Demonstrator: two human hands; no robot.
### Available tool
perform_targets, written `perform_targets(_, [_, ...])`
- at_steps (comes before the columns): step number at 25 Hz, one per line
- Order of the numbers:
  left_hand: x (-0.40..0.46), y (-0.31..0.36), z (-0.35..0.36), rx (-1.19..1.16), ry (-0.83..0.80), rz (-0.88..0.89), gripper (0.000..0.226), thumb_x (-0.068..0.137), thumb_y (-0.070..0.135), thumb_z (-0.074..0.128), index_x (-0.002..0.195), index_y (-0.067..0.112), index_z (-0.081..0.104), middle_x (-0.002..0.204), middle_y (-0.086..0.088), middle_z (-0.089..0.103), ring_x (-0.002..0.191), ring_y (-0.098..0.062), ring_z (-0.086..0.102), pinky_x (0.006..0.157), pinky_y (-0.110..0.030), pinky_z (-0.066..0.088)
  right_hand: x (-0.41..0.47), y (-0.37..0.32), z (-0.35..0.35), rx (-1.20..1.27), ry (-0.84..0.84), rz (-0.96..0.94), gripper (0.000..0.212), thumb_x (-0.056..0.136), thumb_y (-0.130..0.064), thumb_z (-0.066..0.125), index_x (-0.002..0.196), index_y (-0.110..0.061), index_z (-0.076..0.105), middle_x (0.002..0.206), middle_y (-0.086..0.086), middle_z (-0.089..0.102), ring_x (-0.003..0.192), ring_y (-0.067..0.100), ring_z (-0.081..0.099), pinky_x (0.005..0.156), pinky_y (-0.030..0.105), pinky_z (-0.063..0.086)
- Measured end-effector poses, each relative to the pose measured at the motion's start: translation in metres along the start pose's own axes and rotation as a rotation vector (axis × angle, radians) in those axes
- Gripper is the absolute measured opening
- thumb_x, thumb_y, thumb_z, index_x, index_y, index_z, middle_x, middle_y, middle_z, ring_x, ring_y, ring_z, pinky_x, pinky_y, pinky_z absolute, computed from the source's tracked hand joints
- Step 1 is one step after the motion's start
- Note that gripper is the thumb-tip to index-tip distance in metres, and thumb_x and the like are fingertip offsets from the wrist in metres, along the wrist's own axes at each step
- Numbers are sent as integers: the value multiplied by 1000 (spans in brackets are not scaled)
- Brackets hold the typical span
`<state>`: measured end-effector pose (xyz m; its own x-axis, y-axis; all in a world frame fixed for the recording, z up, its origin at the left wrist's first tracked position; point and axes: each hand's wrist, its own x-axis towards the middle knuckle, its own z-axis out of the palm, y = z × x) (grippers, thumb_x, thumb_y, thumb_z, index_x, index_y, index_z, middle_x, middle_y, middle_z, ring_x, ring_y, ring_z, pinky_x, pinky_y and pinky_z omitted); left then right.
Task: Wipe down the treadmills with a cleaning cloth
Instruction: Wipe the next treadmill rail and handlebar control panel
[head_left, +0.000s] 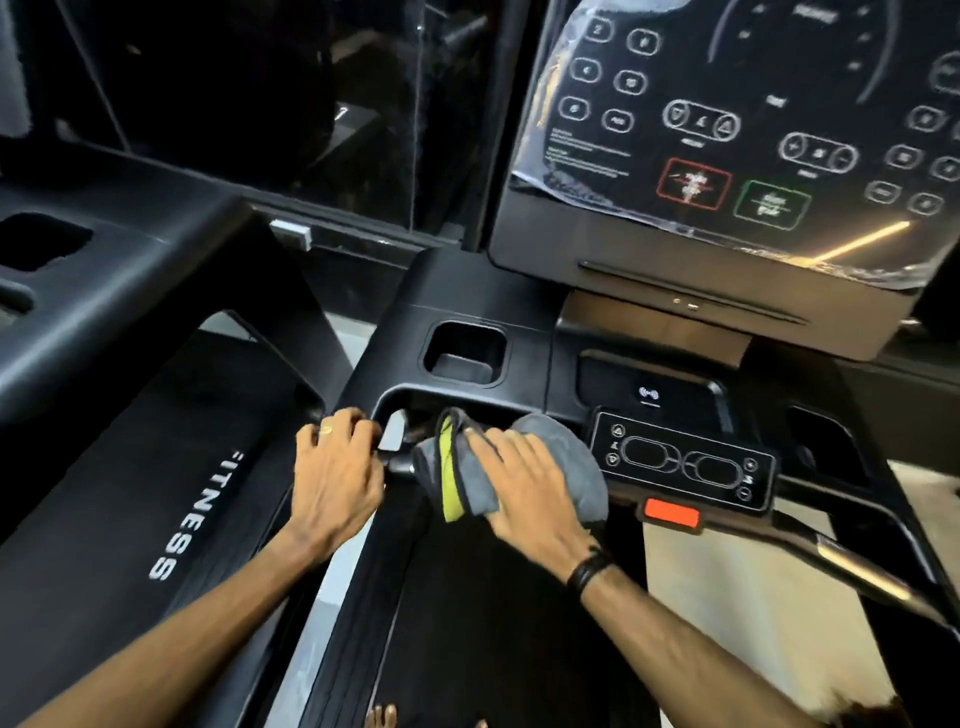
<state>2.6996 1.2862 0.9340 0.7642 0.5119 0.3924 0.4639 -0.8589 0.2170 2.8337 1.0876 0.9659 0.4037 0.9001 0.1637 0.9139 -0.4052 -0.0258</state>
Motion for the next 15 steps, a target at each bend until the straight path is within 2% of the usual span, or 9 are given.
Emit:
perform_targets(2, [8, 18, 0, -109, 47, 28, 20, 82, 24, 45, 92, 17, 61, 105, -3, 59, 92, -26, 58, 86, -44, 34, -22, 4, -7, 223, 184, -2, 82, 59, -1, 73, 139, -7, 58, 133, 10, 62, 122, 29, 59, 107, 46, 44])
perform_targets(4, [17, 42, 0, -223, 77, 46, 18, 82, 26, 45, 90, 19, 59, 101, 0, 59, 95, -22, 57, 88, -41, 33, -38, 10, -21, 348, 435, 54, 74, 61, 1, 66, 134, -6, 62, 132, 11, 64, 122, 25, 61, 104, 42, 46])
perform_targets(6, [28, 68, 3, -298, 65, 86, 21, 83, 28, 43, 89, 19, 60, 97, 1, 59, 93, -22, 56, 88, -40, 33, -45, 23, -38, 289, 625, 154, 71, 67, -7, 58, 138, -9, 57, 135, 10, 62, 126, 21, 57, 106, 36, 41])
perform_targets(7, [32, 80, 5, -321, 47, 108, 21, 82, 28, 43, 89, 18, 61, 94, 2, 58, 90, -22, 56, 87, -40, 32, -47, 32, -44, 216, 656, 220, 74, 68, -11, 58, 142, -13, 52, 140, 9, 58, 132, 21, 53, 110, 35, 37])
perform_targets(8, [36, 91, 7, -334, 25, 125, 20, 82, 26, 44, 89, 17, 61, 92, 2, 58, 87, -23, 56, 86, -39, 31, -48, 42, -48, 141, 610, 293, 78, 70, -16, 59, 147, -16, 45, 149, 9, 50, 140, 22, 45, 114, 38, 32])
perform_targets(9, [40, 101, 9, -340, -3, 137, 18, 81, 24, 47, 88, 16, 62, 91, 1, 58, 85, -25, 56, 84, -39, 30, -50, 50, -47, 75, 487, 355, 83, 73, -23, 62, 152, -20, 37, 158, 9, 38, 148, 24, 32, 119, 42, 25])
perform_targets(11, [46, 120, 13, -333, -79, 148, 18, 79, 21, 47, 88, 14, 62, 90, -2, 58, 84, -29, 56, 82, -40, 30, -53, 61, -35, -7, 172, 406, 94, 81, -52, 62, 160, -25, 18, 169, 7, 8, 156, 24, 1, 125, 47, 6])
perform_targets(13, [50, 139, 15, -343, -118, 158, 24, 81, 25, 41, 87, 13, 60, 89, -5, 57, 82, -30, 55, 80, -40, 30, -58, 68, -18, -35, 114, 374, 100, 83, -73, 47, 161, -25, 9, 169, 6, -2, 156, 23, -9, 125, 46, -7])
perform_targets(15, [53, 156, 15, -397, -143, 162, 31, 82, 32, 38, 89, 14, 62, 90, -4, 58, 82, -27, 54, 80, -40, 31, -59, 76, -10, -14, 172, 361, 98, 85, -76, 41, 162, -25, 8, 170, 4, 0, 156, 23, -4, 125, 45, -4])
